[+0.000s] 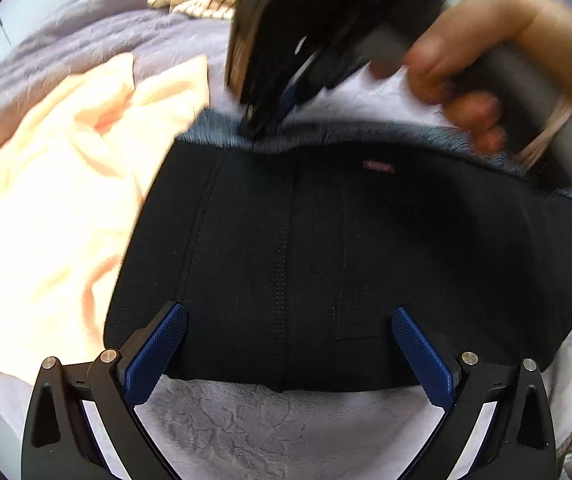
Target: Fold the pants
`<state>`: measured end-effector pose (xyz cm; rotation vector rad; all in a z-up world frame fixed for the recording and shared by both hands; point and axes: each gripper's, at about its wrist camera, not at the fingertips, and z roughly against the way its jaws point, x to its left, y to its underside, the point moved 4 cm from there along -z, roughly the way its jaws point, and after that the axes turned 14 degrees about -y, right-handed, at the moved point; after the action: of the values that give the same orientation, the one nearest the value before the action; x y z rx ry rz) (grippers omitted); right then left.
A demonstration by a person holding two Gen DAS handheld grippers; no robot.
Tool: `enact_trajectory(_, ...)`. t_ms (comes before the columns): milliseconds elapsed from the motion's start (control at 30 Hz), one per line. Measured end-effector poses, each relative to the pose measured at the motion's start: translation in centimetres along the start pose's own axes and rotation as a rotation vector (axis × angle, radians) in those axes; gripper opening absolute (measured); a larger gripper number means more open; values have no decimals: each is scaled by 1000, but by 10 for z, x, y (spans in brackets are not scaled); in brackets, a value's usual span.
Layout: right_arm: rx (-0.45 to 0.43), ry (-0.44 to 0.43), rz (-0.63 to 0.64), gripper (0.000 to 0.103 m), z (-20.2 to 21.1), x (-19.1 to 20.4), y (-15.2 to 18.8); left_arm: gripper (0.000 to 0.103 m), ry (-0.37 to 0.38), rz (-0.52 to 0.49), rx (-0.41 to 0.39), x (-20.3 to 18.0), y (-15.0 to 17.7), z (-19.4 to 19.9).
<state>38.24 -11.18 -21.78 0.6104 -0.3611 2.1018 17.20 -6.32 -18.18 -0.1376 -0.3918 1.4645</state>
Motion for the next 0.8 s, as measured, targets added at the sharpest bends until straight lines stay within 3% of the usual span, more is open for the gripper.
enact_trajectory(100,-65,-9,-69,13,3,-2,4,103,-1,27,-57,11,-16,14)
enact_trajectory(133,-100,-22,-86,20,17,-1,9,103,-6,35,-67,14,-23,14)
enact_trajectory(200,-160,-4,-112,21,42,0,21,103,-24,48,-60,17,-34,5)
enact_trajectory(267,-238,-56,-169,21,75,-4,47,103,-55,66,-16,21,-40,-17)
enact_trajectory(333,-280,-123,-237,21,90,-4,67,103,-97,80,96,26,-36,-47)
enact_trajectory(400,-245,-114,-310,21,73,-10,95,103,-76,133,116,33,-33,-49)
enact_trajectory(467,-187,-2,-355,20,55,-35,123,103,-109,93,113,34,-27,-38)
enact_trajectory(567,-321,-119,-507,20,62,-51,148,103,-124,44,108,39,-9,-18)
enact_trajectory(600,-342,-140,-560,26,68,-54,157,103,-116,35,122,40,-2,-14)
enact_trajectory(633,-359,-154,-612,42,76,-56,171,103,-111,26,138,42,5,-10)
enact_trajectory(700,-376,-148,-639,61,87,-50,191,103,-104,14,158,44,29,1)
enact_trajectory(800,-383,-118,-643,62,106,-33,230,103,-91,1,175,42,38,20)
